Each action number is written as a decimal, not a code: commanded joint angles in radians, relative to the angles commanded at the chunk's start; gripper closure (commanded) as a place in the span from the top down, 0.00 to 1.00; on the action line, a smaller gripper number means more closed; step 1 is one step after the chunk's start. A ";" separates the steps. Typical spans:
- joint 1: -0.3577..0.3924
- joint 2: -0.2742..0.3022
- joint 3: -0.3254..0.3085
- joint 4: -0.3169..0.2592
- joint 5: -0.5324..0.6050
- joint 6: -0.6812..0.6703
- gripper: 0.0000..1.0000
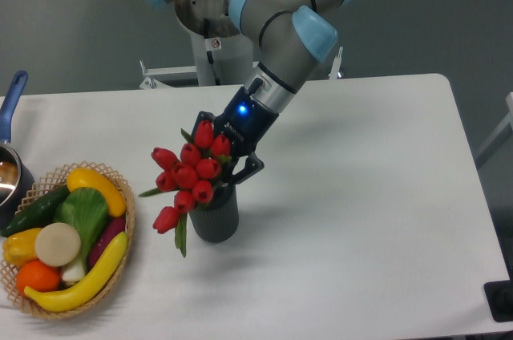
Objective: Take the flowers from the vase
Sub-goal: 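Lower the gripper around the tulip stems and close it, then lift the gripped tulip bunch up out of the dark vase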
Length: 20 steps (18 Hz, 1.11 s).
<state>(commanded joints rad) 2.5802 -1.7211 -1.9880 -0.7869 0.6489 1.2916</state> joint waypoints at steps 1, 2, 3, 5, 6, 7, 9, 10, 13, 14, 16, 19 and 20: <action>0.002 0.000 0.000 0.000 -0.002 -0.002 0.37; 0.002 0.000 0.000 0.000 -0.003 -0.003 0.37; 0.003 0.000 0.000 0.000 -0.005 -0.003 0.37; 0.009 0.005 0.008 0.000 -0.021 -0.012 0.37; 0.014 0.008 0.014 -0.002 -0.040 -0.023 0.37; 0.017 0.009 0.020 -0.002 -0.055 -0.050 0.37; 0.021 0.021 0.032 -0.002 -0.075 -0.106 0.37; 0.023 0.026 0.041 -0.002 -0.077 -0.129 0.37; 0.026 0.035 0.067 -0.002 -0.080 -0.173 0.37; 0.026 0.037 0.078 -0.002 -0.083 -0.198 0.37; 0.032 0.038 0.100 -0.002 -0.113 -0.250 0.37; 0.037 0.047 0.130 -0.003 -0.132 -0.366 0.37; 0.038 0.051 0.132 -0.003 -0.132 -0.377 0.37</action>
<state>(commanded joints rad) 2.6185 -1.6705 -1.8561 -0.7900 0.5170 0.9144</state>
